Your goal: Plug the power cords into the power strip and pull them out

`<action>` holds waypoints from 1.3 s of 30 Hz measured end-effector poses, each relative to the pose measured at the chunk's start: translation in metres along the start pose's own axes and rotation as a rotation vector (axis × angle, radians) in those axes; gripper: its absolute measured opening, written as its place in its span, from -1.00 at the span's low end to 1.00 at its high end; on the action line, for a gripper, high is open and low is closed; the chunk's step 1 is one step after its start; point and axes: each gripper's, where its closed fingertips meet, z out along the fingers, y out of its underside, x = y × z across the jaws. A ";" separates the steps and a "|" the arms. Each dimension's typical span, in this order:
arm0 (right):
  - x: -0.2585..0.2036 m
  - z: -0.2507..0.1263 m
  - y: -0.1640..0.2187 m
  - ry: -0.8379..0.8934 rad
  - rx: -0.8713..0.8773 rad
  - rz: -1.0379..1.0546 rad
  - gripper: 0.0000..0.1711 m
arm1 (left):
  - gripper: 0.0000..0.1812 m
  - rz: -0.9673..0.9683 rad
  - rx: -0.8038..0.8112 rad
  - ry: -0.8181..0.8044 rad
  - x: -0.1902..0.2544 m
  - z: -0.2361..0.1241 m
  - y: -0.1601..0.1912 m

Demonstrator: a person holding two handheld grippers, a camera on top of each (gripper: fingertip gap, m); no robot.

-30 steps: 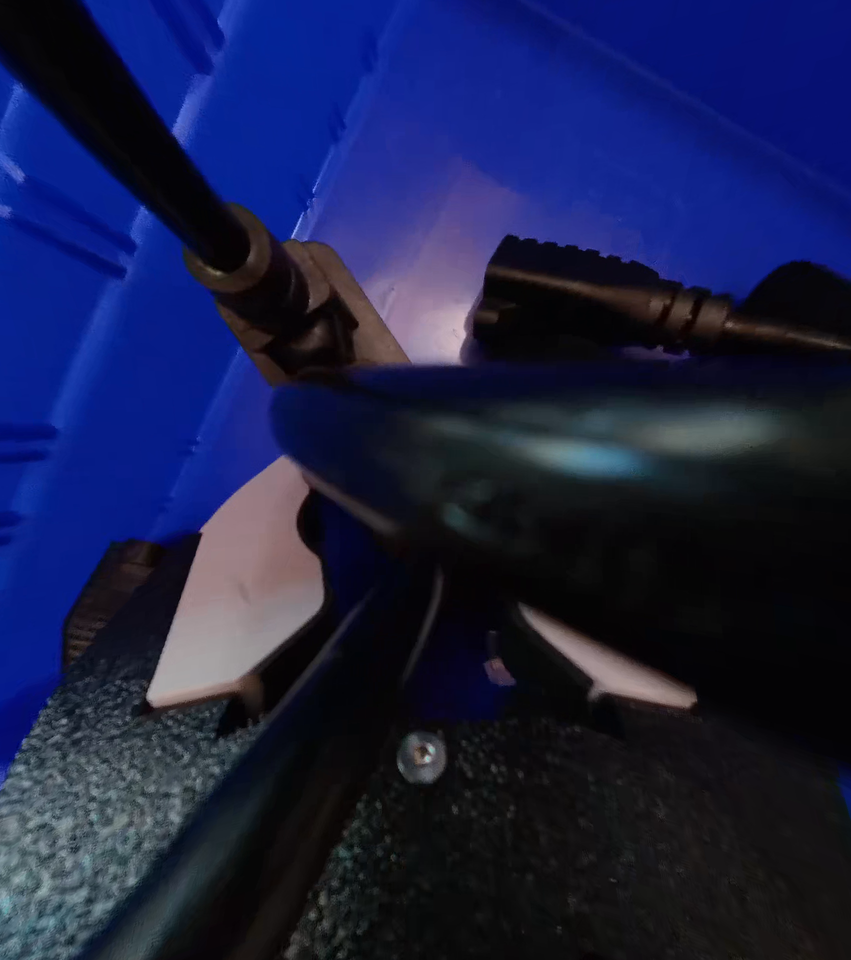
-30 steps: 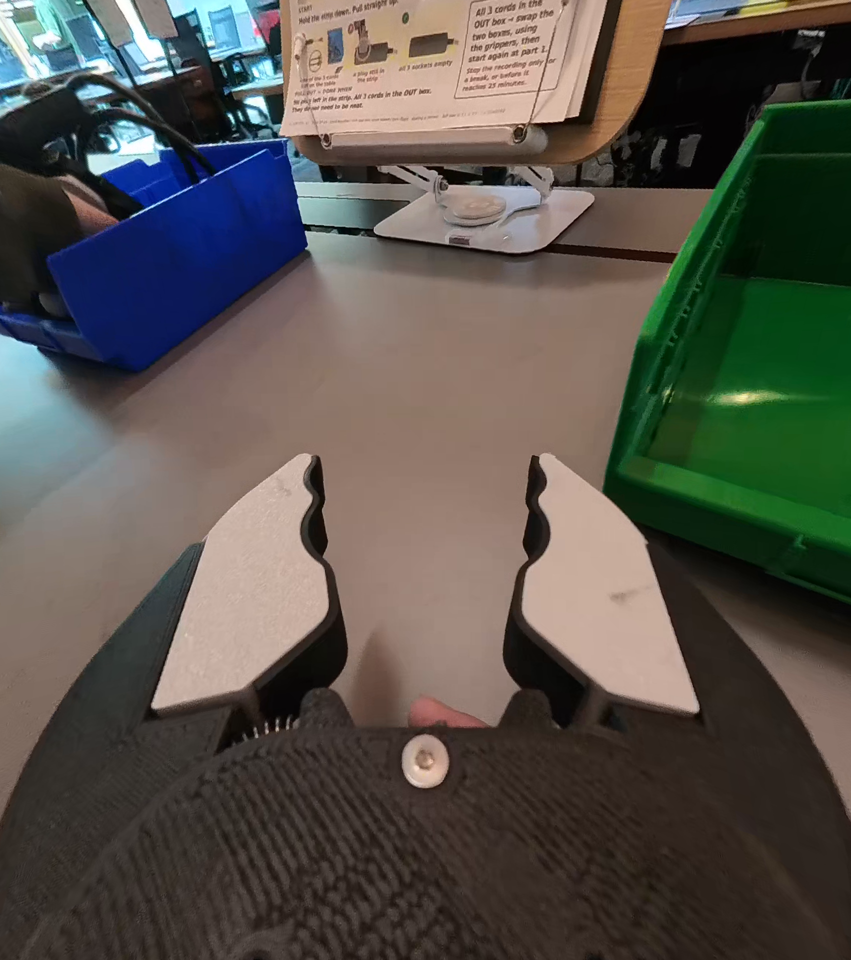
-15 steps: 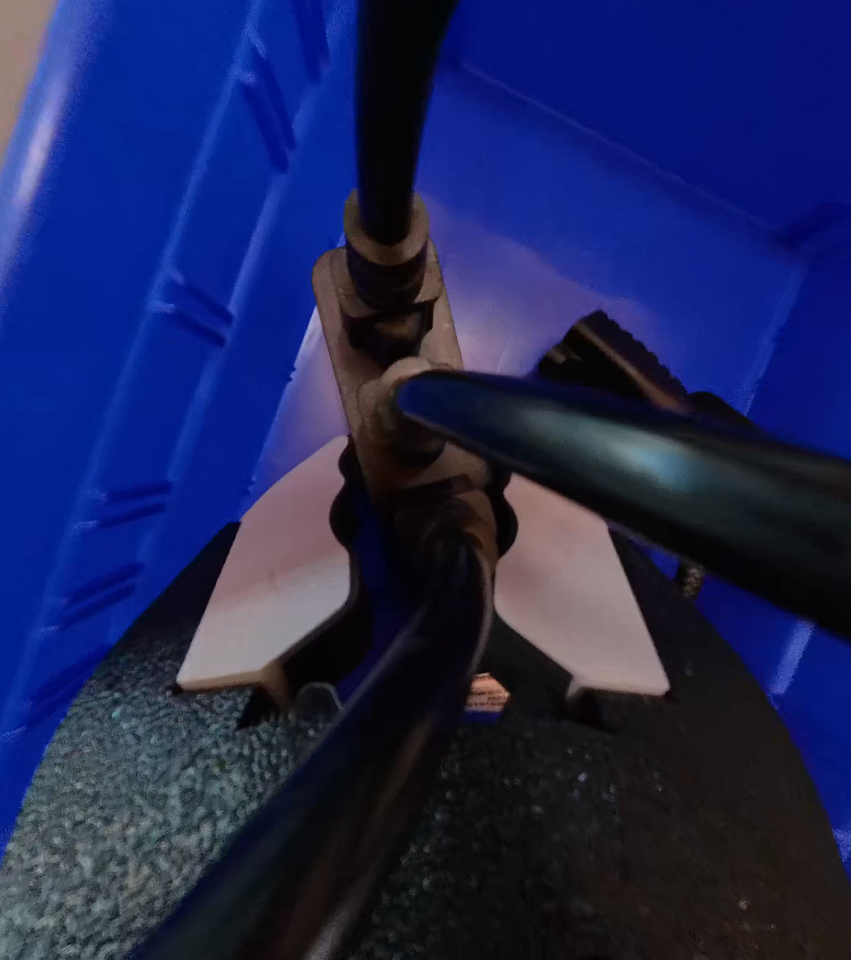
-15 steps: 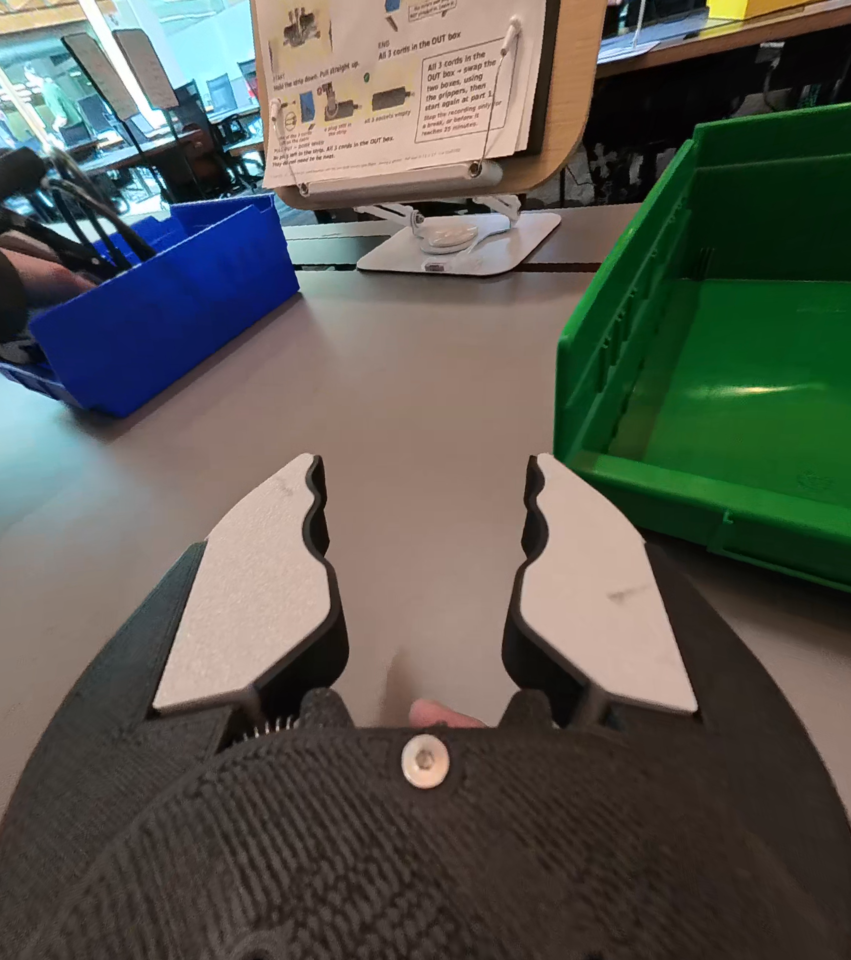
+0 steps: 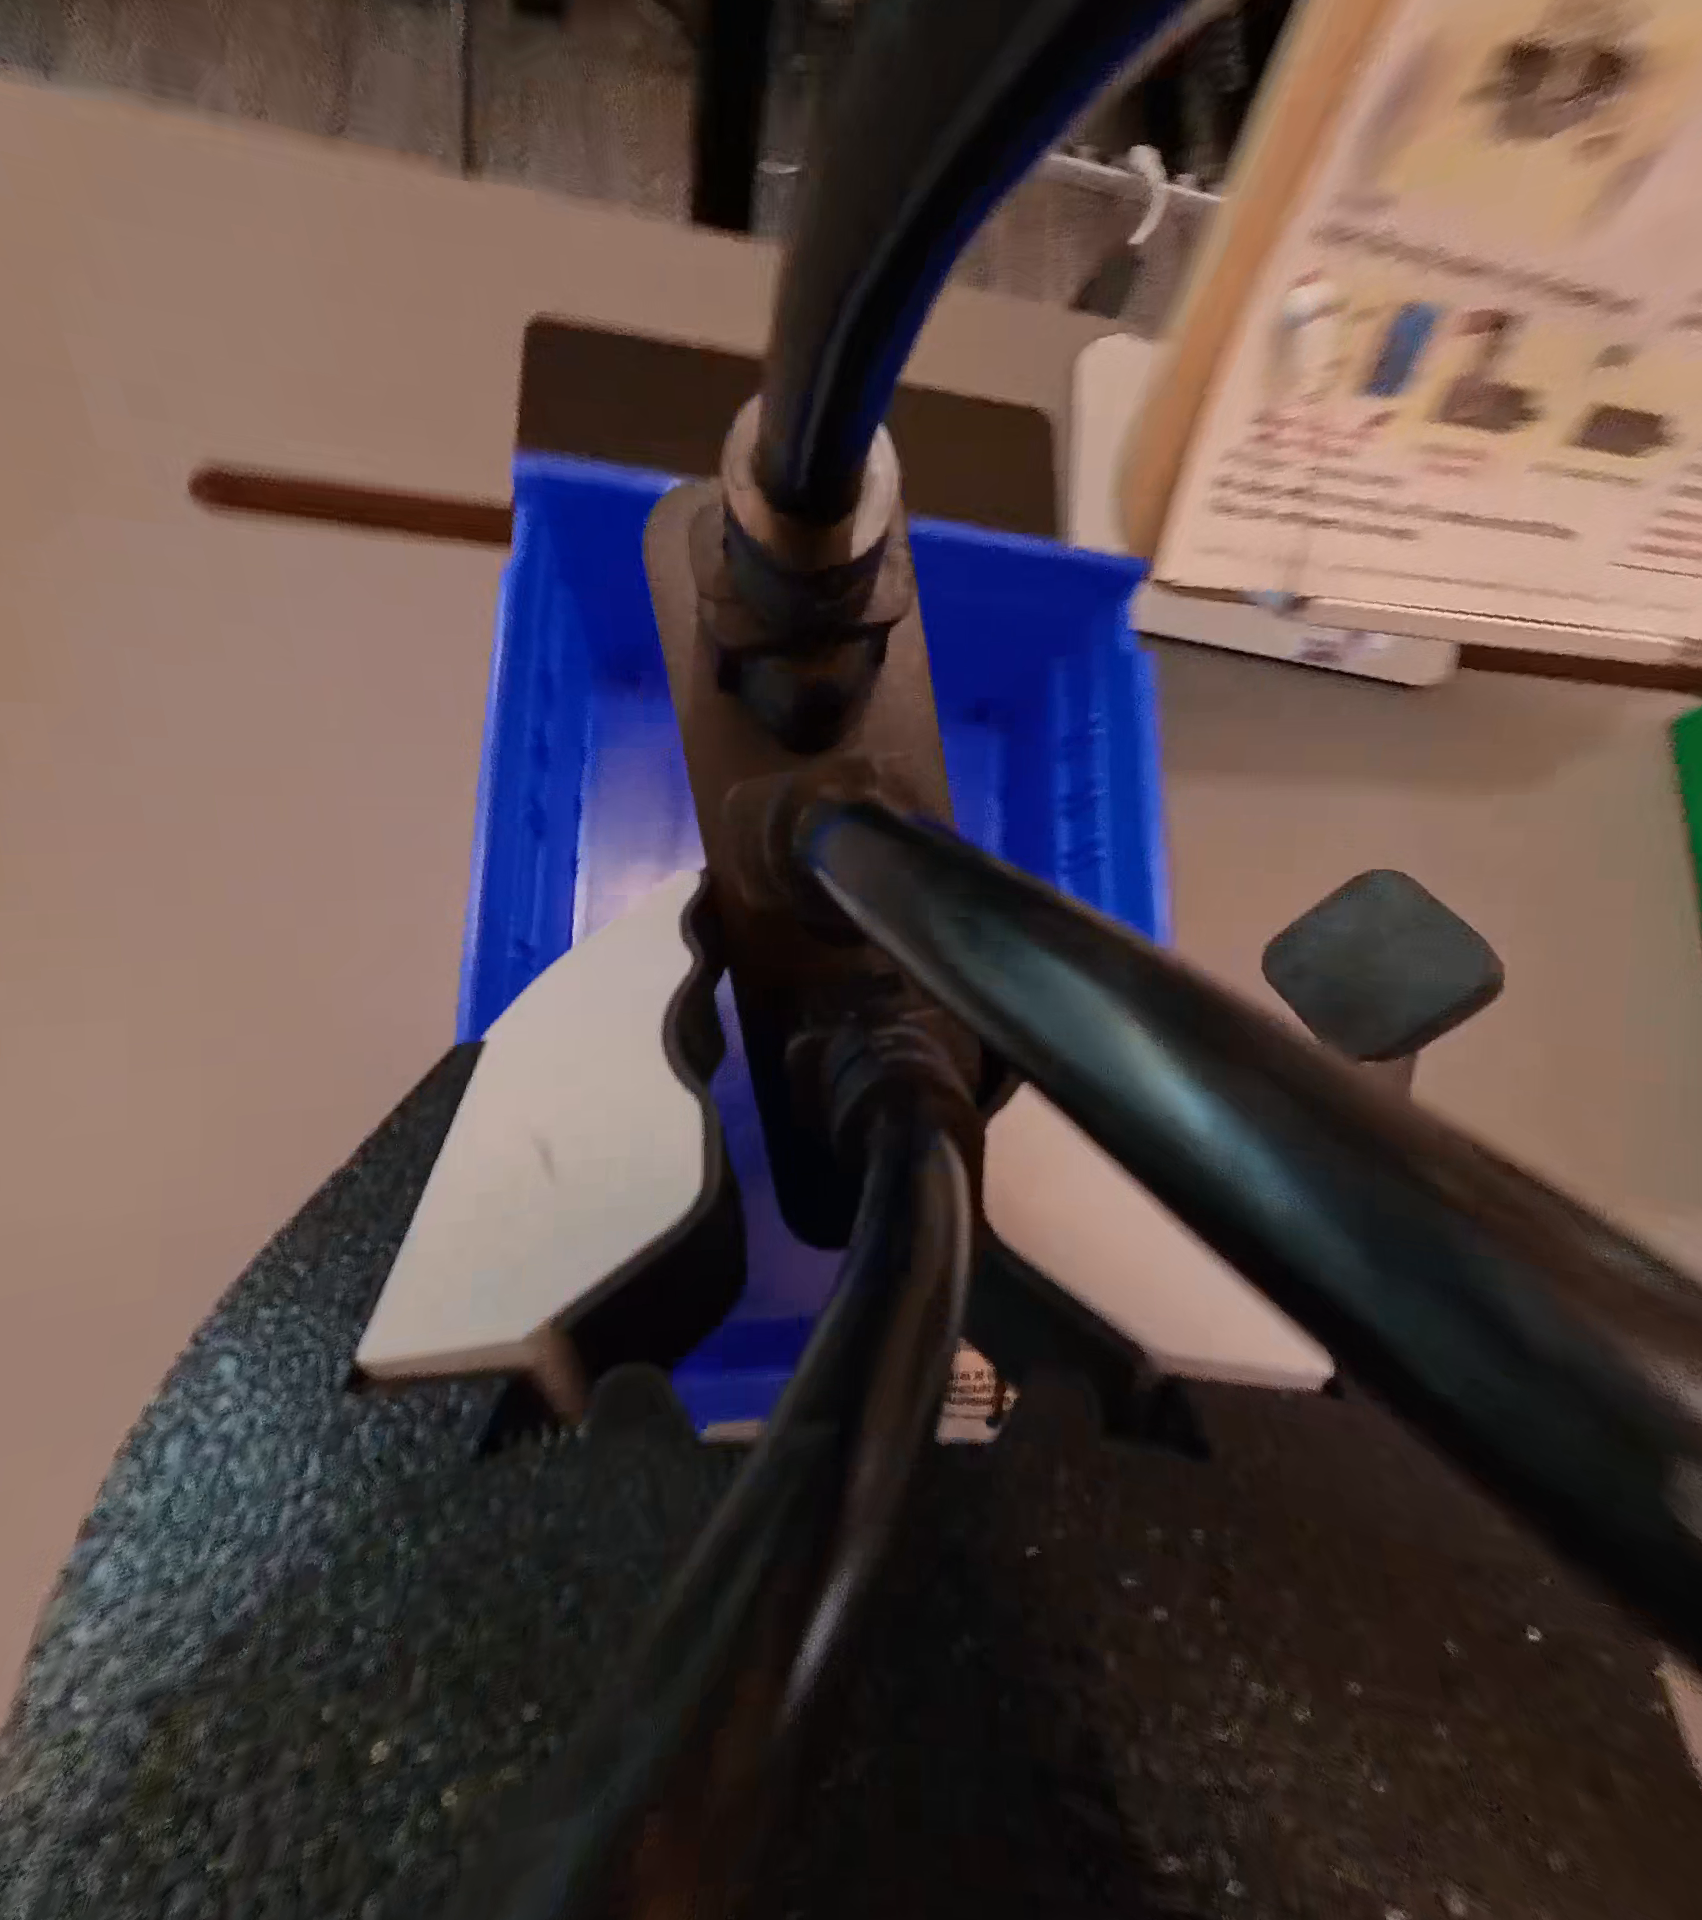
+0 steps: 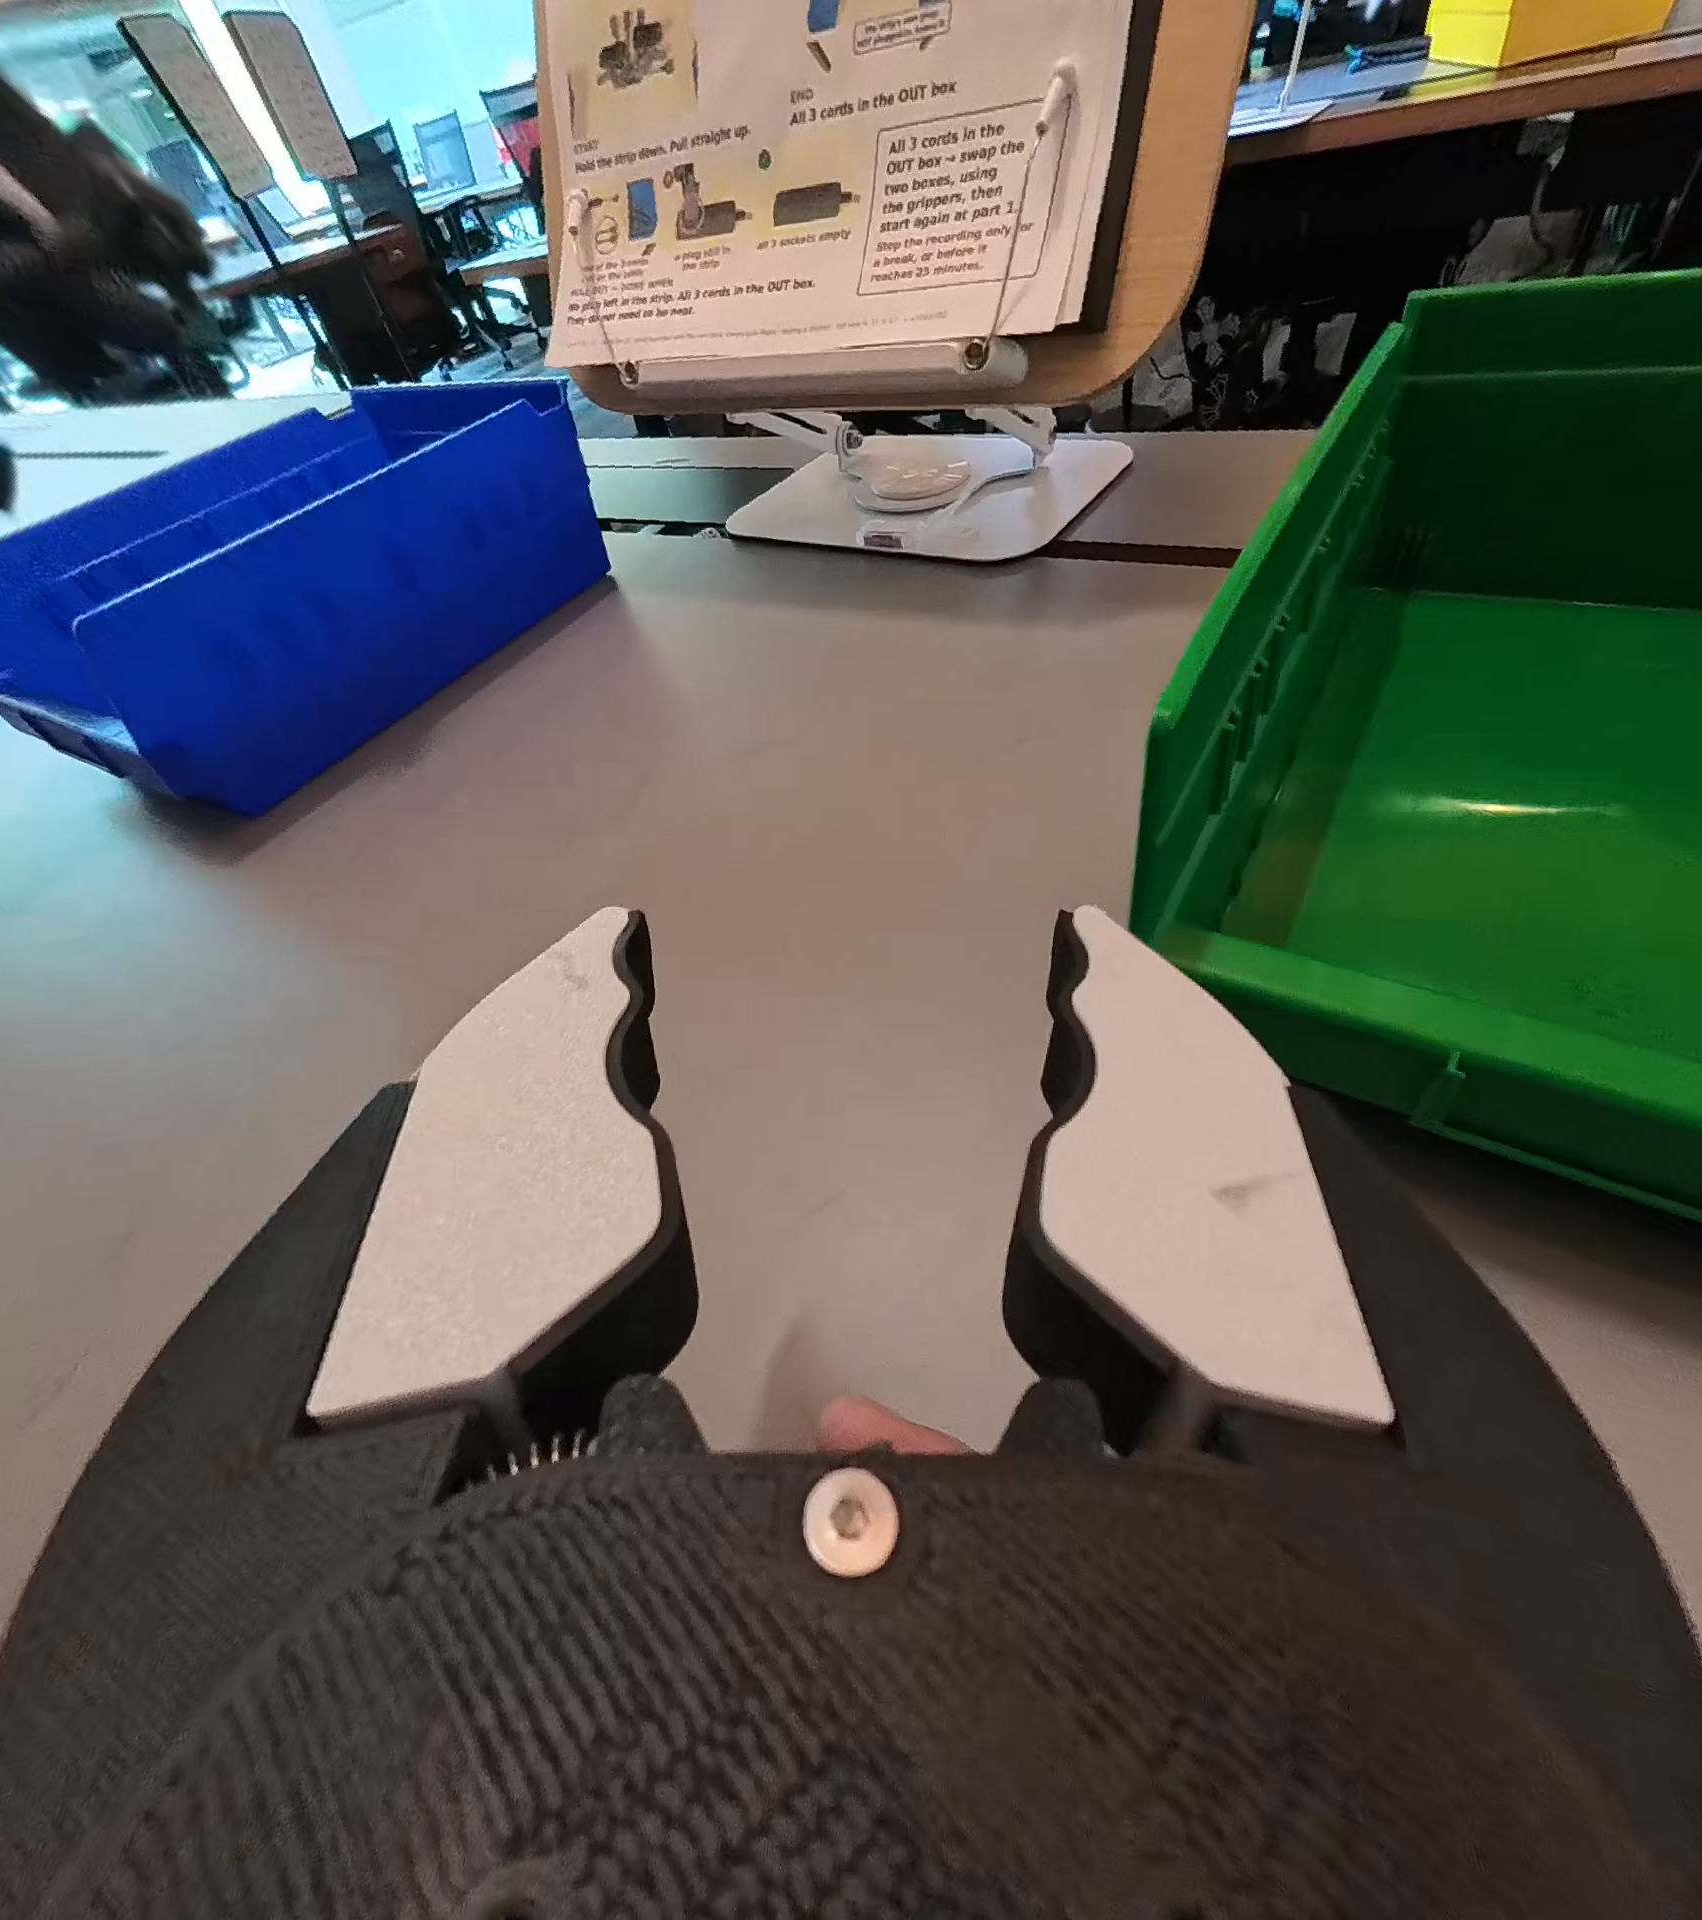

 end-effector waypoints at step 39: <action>-0.121 0.009 0.055 -0.595 -0.142 -0.470 -0.42 | -0.51 1.736 -0.524 0.796 0.279 0.055 0.314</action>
